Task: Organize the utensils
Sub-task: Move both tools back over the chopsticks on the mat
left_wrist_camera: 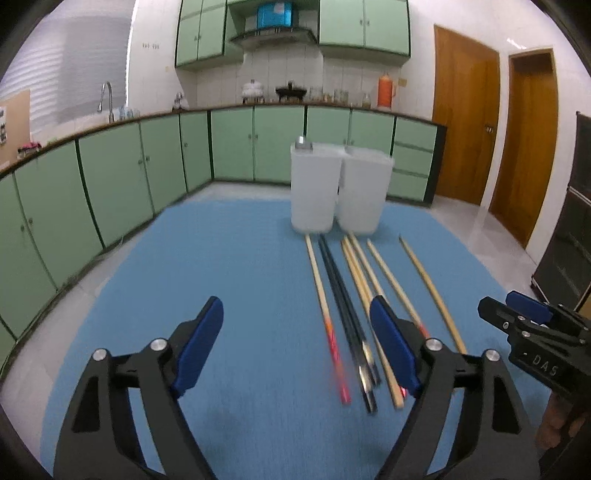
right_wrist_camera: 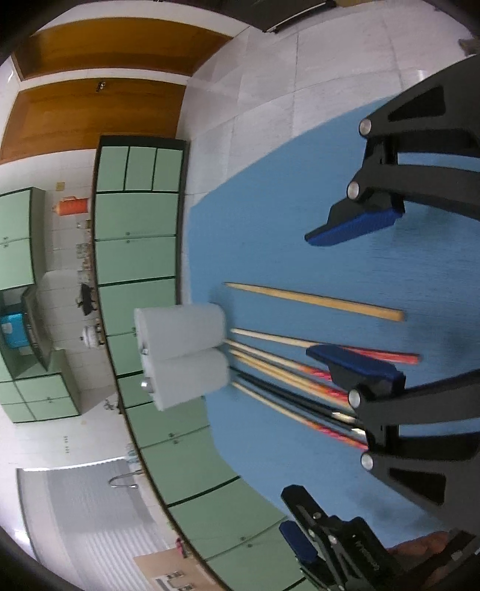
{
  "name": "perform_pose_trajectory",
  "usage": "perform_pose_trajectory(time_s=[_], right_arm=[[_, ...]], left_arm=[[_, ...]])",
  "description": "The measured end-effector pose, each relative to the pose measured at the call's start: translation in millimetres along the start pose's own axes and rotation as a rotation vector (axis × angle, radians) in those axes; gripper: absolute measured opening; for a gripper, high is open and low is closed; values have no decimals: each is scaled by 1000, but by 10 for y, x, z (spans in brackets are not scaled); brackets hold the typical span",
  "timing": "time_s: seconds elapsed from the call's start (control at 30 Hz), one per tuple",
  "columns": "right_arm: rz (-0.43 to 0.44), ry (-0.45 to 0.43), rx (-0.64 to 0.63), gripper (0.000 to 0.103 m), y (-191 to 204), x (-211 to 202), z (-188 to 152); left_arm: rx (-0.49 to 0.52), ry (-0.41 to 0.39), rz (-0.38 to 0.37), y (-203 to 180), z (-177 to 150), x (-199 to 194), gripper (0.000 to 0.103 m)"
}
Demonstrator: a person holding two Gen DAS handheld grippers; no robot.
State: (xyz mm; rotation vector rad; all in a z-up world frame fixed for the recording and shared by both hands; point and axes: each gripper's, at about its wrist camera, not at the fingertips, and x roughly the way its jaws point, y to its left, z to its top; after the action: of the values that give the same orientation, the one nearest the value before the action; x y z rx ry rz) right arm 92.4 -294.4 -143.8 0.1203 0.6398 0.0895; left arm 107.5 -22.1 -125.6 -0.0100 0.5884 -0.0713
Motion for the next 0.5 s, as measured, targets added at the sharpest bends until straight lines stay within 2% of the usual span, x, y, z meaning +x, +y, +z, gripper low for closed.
perform_pose_trajectory(time_s=[0.07,0.2,0.27,0.5], right_arm=[[-4,36,9,44,7,8,-104],[0,78,29,40,-13,-1,-218],[-2,88,25,37,-8,-5,-235],[12,177,13,28,29,107,-332]], left_arm=[[-6,32,-6,10,-66,-7,73],[15,74,7,-30,-196,-15,71],[17,102,6,-44,-241,1,66],[11,145,16,-40,-293,34,66]])
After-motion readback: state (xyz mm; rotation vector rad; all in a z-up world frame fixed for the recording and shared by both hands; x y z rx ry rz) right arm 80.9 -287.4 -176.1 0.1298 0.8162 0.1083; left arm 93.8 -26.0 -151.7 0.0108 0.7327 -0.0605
